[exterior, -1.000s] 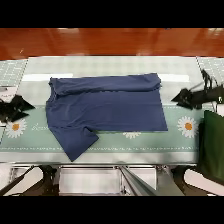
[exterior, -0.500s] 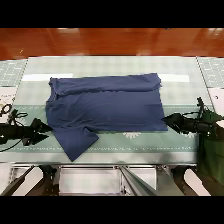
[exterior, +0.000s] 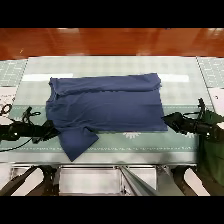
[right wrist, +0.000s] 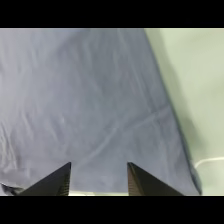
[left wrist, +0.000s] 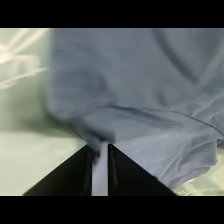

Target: Fold the shirts.

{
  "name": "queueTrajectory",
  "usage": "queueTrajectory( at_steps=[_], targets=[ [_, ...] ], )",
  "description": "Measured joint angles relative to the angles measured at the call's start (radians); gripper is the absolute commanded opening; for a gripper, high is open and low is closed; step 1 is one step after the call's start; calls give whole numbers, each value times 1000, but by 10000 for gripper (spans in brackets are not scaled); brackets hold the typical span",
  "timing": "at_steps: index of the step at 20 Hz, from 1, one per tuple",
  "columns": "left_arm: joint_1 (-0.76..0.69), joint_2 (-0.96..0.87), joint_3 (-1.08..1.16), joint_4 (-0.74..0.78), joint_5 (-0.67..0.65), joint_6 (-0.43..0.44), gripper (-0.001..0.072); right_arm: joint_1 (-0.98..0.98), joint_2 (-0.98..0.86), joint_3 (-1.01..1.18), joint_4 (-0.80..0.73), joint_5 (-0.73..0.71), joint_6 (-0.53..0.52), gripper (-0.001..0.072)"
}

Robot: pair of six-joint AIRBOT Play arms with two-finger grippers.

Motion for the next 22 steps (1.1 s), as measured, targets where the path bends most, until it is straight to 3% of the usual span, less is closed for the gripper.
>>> queueTrajectory(
  at_steps=[3, 6, 13, 18, 19, 20, 21, 22],
  targets=[
    [-35, -3, 6, -1, 19, 0, 17, -66, 0, 4, -18, 29, 0, 412],
    [-47, -4, 21, 0, 16, 0, 17, -122, 0, 3, -142, 66, 58, 412],
    [-55, -4, 32, -3, 9, 0, 18, -121, -11, -13, -266, 93, 126, 412],
    [-55, -4, 32, -3, 9, 0, 18, -35, -117, -12, -174, 26, 126, 401],
    [-55, -4, 32, -3, 9, 0, 18, -15, -141, -11, -134, 1, 110, 371],
    [-55, -4, 32, -3, 10, 0, 18, 5, -164, -11, -94, -27, 92, 149],
    [-55, -4, 32, -3, 13, 0, 18, 27, -189, -11, -61, -64, 69, 29],
    [-55, -4, 33, -3, 14, 0, 18, 46, -206, -12, -32, -81, 49, 24]
  ],
)
